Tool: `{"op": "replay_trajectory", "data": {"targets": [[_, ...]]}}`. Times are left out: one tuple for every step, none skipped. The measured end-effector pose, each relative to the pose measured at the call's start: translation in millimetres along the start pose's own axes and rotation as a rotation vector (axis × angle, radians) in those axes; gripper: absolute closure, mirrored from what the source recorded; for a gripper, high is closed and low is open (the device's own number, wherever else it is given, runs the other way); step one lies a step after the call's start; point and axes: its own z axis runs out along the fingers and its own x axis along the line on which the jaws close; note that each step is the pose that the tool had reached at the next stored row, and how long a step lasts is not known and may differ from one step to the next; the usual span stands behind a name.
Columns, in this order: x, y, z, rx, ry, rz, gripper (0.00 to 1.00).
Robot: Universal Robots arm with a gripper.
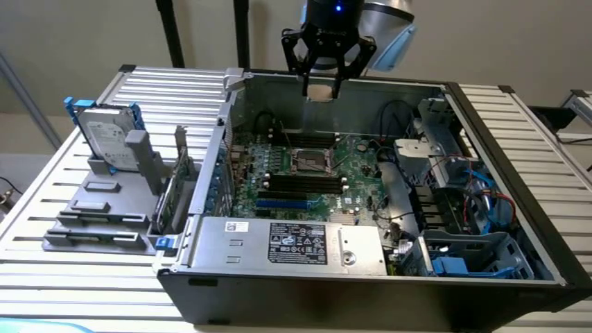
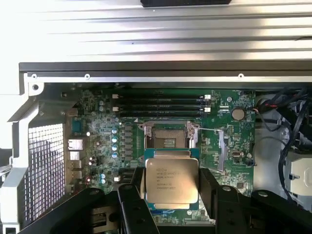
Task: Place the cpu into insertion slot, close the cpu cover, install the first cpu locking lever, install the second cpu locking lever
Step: 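Place the cpu into insertion slot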
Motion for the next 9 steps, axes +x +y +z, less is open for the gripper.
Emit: {"op": "replay_trajectory", "data": {"targets": [[-1.3, 2.5, 0.8, 0.0022, 0.0000, 0.000, 0.46], [-2.5, 4.8, 1.3, 0.0040, 0.0005, 0.000, 0.46], [-3.1, 6.3, 1.8, 0.0047, 0.0010, 0.001, 0.46], [-3.2, 7.0, 2.1, 0.0046, 0.0015, 0.005, 0.46], [-3.3, 7.1, 2.4, 0.0043, 0.0016, 0.014, 0.46], [-3.3, 7.1, 2.5, 0.0043, 0.0017, 0.027, 0.46], [-3.3, 7.1, 2.7, 0.0041, 0.0016, 0.040, 0.46], [-3.3, 7.1, 2.9, 0.0037, 0.0013, 0.056, 0.46], [-3.3, 7.1, 3.1, 0.0034, 0.0008, 0.072, 0.46]]}}
